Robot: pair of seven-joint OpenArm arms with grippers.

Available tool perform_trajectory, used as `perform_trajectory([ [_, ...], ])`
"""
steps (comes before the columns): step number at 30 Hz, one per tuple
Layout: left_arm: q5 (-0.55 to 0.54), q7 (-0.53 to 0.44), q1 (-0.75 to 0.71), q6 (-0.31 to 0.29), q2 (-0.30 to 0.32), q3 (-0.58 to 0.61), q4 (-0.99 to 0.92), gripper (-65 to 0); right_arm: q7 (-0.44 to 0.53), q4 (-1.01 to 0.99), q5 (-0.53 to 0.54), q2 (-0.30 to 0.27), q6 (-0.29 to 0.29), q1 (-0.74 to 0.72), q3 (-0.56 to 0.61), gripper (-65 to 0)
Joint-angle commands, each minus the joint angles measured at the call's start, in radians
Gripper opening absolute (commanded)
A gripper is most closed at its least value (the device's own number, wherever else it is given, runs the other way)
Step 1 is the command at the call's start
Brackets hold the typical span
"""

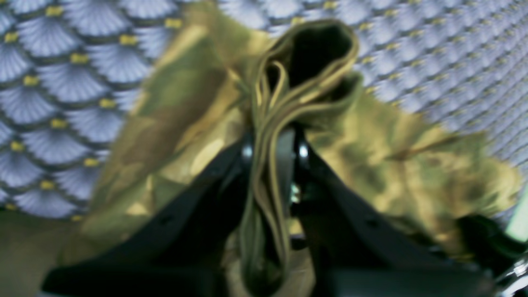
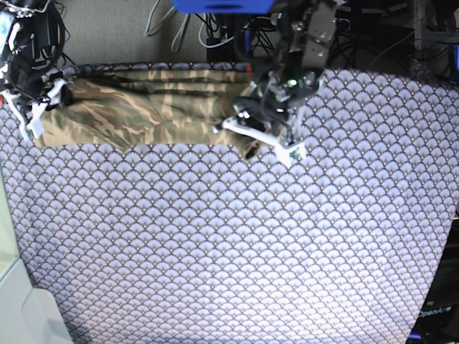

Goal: Fold the T-shirt properly
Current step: 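Fold the strip's end over toward the right gripper with the left gripper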

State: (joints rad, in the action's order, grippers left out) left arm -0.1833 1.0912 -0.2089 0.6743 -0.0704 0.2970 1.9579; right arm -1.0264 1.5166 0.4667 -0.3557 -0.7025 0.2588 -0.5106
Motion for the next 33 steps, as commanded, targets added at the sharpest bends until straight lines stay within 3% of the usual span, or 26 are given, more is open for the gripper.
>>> perform_trajectory([
  [1, -0.009, -0.007, 0.013, 0.011, -0.021, 0.032, 0.016, -63.7, -0.015, 0.008, 0.002, -0.018, 0.004, 0.0, 0.013, -36.9],
  [7, -0.008, -0.007, 0.053, 0.024, -0.052, 0.161, 0.001, -63.7, -0.013, 0.008, 0.002, -0.019, 0.004, 0.0, 0.036, -36.9],
  [21, -0.012, -0.007, 0.161, 0.024, -0.085, 0.321, -0.17, -63.7, -0.013, 0.008, 0.002, -0.021, 0.004, 0.0, 0.036, -36.9],
  [28, -0.173, -0.007, 0.205, 0.024, -0.079, 0.341, -0.194, -63.7, -0.013, 0.006, 0.002, -0.021, 0.004, 0.001, 0.036, -36.9],
  [33, -0.2, -0.007, 0.216, 0.024, -0.084, 0.339, -0.228, -63.8, -0.013, 0.008, 0.002, -0.019, 0.004, 0.003, 0.036, -36.9],
])
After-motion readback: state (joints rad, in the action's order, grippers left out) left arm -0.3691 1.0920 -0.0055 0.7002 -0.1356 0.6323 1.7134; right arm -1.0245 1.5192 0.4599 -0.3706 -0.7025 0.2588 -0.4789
